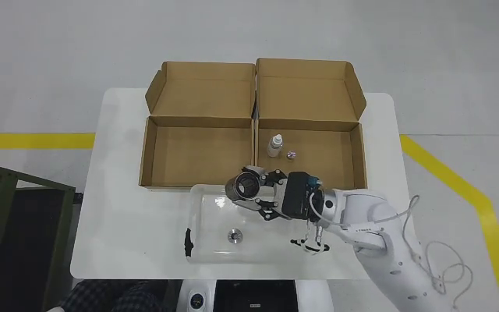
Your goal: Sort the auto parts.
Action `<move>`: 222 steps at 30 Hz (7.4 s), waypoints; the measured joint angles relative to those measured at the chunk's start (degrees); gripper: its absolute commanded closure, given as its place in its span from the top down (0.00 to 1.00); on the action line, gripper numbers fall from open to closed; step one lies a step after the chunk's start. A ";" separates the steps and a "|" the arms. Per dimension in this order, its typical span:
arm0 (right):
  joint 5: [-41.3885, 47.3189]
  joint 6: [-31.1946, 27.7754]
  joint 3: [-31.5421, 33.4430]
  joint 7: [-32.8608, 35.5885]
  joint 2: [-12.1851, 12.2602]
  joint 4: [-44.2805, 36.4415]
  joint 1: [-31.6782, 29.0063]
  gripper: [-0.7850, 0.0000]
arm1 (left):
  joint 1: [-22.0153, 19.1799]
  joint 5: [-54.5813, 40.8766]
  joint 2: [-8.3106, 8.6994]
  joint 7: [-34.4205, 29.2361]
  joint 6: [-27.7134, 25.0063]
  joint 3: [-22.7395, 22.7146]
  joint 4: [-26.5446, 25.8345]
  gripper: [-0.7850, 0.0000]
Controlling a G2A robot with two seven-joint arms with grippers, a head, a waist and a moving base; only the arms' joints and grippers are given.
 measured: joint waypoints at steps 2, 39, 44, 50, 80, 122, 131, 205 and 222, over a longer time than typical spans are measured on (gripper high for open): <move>0.14 0.14 0.13 -0.03 0.03 -0.10 -0.13 0.00 | 0.00 0.00 0.00 0.00 0.00 0.00 0.00 1.00; -9.91 20.80 -16.77 7.14 -5.99 18.70 18.71 0.00 | 0.00 0.00 0.00 0.00 0.00 0.00 0.00 1.00; -10.10 23.46 -19.81 7.40 -7.81 24.27 22.73 0.00 | 0.00 0.00 0.00 0.00 0.00 0.00 0.00 1.00; -10.32 26.29 -22.36 7.64 -9.87 30.14 26.74 0.00 | 0.00 0.00 0.00 0.00 0.00 0.00 0.00 1.00; -16.33 31.85 -26.59 10.16 -15.86 43.39 32.04 0.47 | 0.00 0.00 0.00 0.00 0.00 0.00 0.00 1.00; -26.30 4.08 -18.05 13.89 -9.40 4.61 4.58 0.81 | 0.00 0.00 0.00 0.00 0.00 0.00 0.00 1.00; -28.69 0.03 -15.75 14.01 -8.01 4.41 1.99 0.83 | 0.00 0.00 0.00 0.00 0.00 0.00 0.00 1.00; -13.43 -0.33 -10.62 7.42 -5.14 6.38 -0.17 0.00 | 0.00 0.00 0.00 0.00 0.00 0.00 0.00 1.00; -1.99 3.40 -6.48 1.65 -4.77 4.94 -1.83 0.00 | 0.00 0.00 0.00 0.00 0.00 0.00 0.00 1.00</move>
